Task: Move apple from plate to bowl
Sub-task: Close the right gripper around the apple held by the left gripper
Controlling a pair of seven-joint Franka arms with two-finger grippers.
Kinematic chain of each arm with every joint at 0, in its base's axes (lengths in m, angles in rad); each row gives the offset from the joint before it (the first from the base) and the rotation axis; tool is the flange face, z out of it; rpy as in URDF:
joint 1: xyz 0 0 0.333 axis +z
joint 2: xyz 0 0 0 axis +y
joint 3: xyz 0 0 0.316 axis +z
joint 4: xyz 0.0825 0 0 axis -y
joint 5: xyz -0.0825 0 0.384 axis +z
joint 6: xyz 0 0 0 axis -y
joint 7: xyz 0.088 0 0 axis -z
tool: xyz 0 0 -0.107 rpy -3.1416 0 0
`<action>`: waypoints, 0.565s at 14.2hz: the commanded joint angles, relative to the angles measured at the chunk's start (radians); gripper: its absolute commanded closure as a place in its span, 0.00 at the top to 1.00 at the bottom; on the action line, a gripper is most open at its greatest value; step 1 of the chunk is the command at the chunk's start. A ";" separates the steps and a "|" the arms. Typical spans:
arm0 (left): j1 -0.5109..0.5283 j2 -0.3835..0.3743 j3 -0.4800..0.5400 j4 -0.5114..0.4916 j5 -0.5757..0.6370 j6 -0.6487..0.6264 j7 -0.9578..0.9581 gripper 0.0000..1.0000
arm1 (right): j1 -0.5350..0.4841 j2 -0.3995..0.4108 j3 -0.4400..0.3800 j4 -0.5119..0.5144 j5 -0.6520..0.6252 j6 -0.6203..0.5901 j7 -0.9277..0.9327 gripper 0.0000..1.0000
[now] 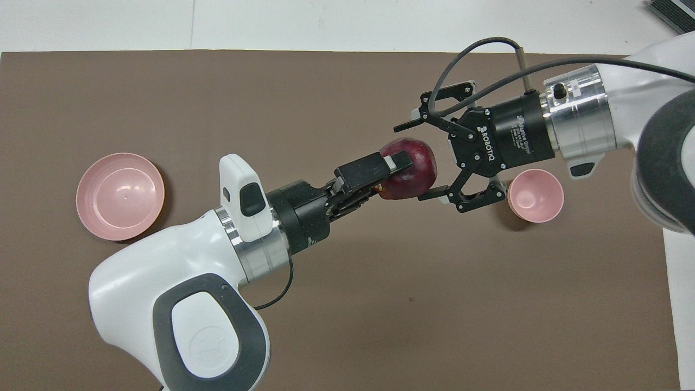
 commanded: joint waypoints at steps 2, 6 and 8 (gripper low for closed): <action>-0.013 -0.024 -0.002 -0.005 -0.020 0.023 -0.012 0.00 | 0.010 0.007 0.003 0.006 -0.009 0.031 0.018 1.00; -0.013 -0.027 -0.002 -0.008 -0.020 0.023 -0.012 0.00 | 0.024 0.007 0.003 0.002 -0.033 0.031 0.007 0.98; -0.013 -0.027 -0.002 -0.008 -0.020 0.023 -0.012 0.00 | 0.024 0.007 0.003 0.002 -0.032 0.031 0.004 0.32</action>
